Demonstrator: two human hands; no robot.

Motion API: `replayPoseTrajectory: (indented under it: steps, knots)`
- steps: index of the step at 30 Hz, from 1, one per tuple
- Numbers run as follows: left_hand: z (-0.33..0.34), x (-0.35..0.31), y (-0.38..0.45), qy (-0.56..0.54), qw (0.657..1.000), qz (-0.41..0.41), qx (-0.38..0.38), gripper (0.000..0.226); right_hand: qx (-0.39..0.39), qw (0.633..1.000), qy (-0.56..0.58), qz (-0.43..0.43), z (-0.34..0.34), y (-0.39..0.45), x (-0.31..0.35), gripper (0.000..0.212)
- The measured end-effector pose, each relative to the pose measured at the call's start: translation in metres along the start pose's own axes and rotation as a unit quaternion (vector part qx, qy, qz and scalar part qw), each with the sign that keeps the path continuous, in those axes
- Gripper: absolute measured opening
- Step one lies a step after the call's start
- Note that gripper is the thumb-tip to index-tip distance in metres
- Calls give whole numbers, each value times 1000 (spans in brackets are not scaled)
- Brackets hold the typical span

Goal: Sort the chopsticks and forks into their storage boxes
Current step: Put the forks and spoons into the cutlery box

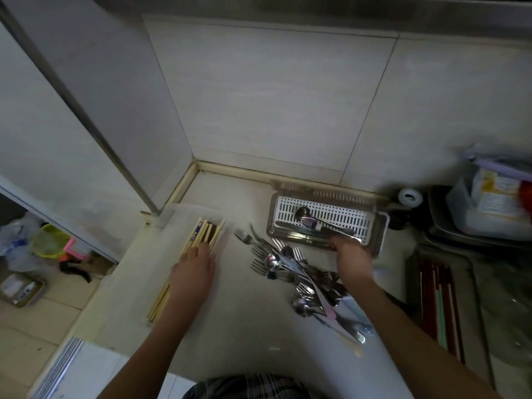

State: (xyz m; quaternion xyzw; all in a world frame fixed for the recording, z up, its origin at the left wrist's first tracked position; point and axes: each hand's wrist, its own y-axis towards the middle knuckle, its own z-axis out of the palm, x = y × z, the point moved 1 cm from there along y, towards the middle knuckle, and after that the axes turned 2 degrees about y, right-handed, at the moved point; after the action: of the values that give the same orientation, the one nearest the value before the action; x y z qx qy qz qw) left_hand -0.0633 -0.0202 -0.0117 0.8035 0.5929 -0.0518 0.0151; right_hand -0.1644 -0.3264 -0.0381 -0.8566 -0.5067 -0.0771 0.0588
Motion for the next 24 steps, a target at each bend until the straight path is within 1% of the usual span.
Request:
replayPoseTrajectory:
  steps: [2,4,5,7,8,10,11,13,14,16,19,20,22,24]
  knots:
    - [4,3,1,5,999,35,-3,25,21,1000,-20,-9,4,-9,0,50]
    - [2,3,1,-15,1000,25,-1,27,44,998,15,-31,9,-12,-1,44]
    - [2,3,2,-22,1000,17,0,28,40,997,46,-43,11,-12,-1,41]
    - [2,2,1,-22,1000,12,10,30,50,994,75,-59,6,-11,1,39]
    - [1,1,0,-23,1000,11,12,31,66,993,73,-65,0,-8,3,38]
    - [0,1,0,-25,1000,11,14,32,124,987,70,-69,-14,3,6,33]
    - [1,1,0,-23,1000,12,14,31,151,984,69,-66,-18,9,5,34]
    - [1,2,0,-18,1000,9,15,29,178,981,45,-63,-20,20,6,48]
    - [1,2,1,-19,1000,8,16,28,178,982,34,-53,-20,23,6,50]
    - [0,2,1,-30,999,9,18,28,177,984,16,-26,-18,28,7,46]
    - [-1,3,0,-37,999,6,28,27,168,983,-36,-65,-24,36,8,48]
    - [-2,3,0,-39,999,-1,32,26,180,980,-36,-80,-28,39,6,46]
    - [-4,3,0,-49,998,-8,30,26,231,967,-24,-104,-33,46,-2,36]
    - [-5,3,-1,-59,998,-12,25,30,288,952,3,-103,-37,48,-7,32]
